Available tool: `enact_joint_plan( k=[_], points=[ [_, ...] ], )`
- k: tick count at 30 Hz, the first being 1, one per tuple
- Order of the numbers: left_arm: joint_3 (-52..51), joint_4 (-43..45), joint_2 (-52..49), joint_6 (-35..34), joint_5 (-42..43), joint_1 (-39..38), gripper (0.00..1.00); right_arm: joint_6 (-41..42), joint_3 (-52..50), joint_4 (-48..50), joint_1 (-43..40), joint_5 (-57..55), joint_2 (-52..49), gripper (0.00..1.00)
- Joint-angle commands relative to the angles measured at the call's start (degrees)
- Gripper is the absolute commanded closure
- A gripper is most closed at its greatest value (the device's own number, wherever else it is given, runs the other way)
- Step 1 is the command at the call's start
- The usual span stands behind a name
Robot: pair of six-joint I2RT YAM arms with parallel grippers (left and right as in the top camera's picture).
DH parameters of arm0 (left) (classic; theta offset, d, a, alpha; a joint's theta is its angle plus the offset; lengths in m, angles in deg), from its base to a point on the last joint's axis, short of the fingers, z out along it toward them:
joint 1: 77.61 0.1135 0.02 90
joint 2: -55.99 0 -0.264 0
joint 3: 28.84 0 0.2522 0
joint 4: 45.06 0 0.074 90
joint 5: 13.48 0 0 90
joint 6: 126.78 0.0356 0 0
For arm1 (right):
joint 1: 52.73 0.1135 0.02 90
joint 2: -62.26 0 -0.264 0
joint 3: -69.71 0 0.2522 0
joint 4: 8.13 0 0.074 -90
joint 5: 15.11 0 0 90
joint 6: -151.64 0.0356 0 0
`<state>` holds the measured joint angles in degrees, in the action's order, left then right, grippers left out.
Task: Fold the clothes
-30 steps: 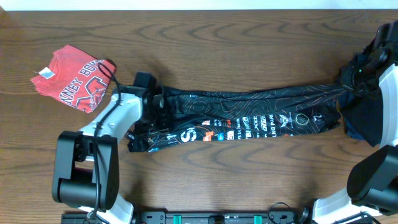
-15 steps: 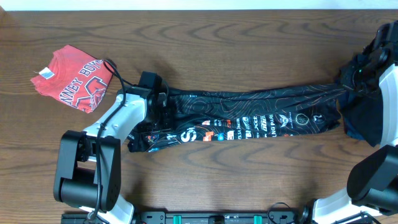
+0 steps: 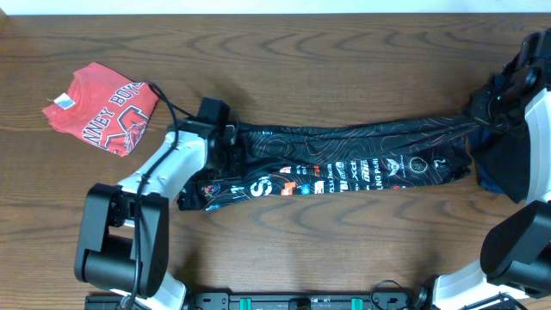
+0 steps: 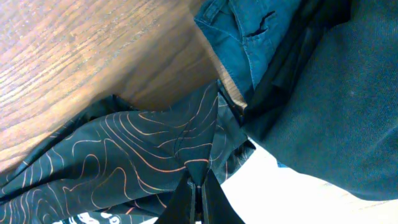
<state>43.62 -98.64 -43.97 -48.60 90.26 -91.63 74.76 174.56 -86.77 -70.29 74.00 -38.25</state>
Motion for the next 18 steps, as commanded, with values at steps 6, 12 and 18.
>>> enact_joint_plan(
  k=[6, 12, 18],
  points=[
    [0.3, -0.1, 1.0, 0.6, -0.6, -1.0, 0.87, -0.6, -0.2, -0.1, 0.1, -0.6, 0.1, 0.99],
    [0.5, -0.4, 1.2, 0.7, -2.9, -0.8, 0.94, -0.6, -0.2, -0.2, 0.1, -0.6, 0.1, 0.99],
    [8.6, -8.2, 7.9, 2.8, -2.9, 0.9, 0.94, -0.6, -0.1, -0.4, -0.1, -0.5, 0.7, 0.99]
  ],
)
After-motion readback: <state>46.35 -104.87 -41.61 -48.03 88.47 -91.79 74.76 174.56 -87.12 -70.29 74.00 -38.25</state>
